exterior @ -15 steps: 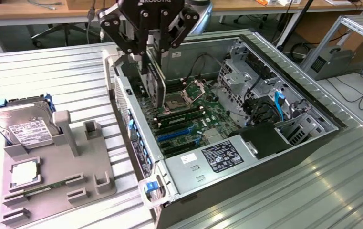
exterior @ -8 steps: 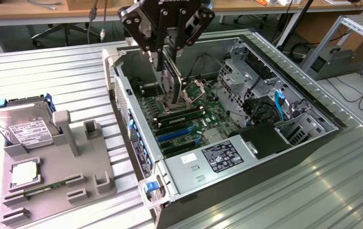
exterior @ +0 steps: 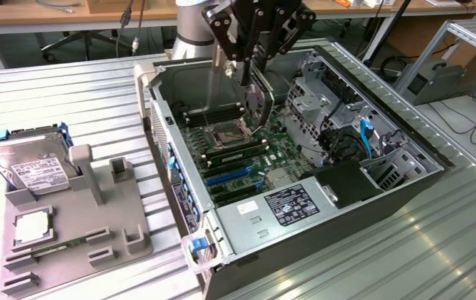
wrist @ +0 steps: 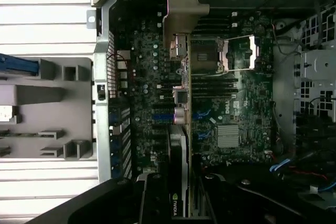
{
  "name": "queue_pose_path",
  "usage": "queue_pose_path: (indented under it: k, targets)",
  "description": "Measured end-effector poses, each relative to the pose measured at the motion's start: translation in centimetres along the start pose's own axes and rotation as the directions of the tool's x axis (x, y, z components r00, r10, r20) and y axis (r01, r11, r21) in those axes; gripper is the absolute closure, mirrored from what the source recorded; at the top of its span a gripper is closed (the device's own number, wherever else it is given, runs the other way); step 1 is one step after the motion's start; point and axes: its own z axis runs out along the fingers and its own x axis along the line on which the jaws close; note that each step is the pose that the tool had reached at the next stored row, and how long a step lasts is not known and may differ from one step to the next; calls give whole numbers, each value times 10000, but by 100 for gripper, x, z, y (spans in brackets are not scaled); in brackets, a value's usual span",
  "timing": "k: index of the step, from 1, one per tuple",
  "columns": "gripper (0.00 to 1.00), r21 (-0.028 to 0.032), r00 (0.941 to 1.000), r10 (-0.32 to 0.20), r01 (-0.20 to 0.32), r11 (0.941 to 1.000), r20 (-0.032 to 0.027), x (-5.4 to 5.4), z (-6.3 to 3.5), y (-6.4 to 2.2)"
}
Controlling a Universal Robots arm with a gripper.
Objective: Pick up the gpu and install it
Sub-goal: 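Pick up the gpu and move the gpu toward the slot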
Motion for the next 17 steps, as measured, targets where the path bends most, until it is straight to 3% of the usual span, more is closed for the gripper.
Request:
queue_pose_path:
  k: [7, 13, 17]
  targets:
    - [73, 0, 10000, -8, 8, 10000, 0, -372, 10, 39]
    - [73, -1, 10000, -21, 21, 10000, 0, -839, 23, 91]
    - [73, -2, 10000, -30, 30, 10000, 0, -1060, 29, 115]
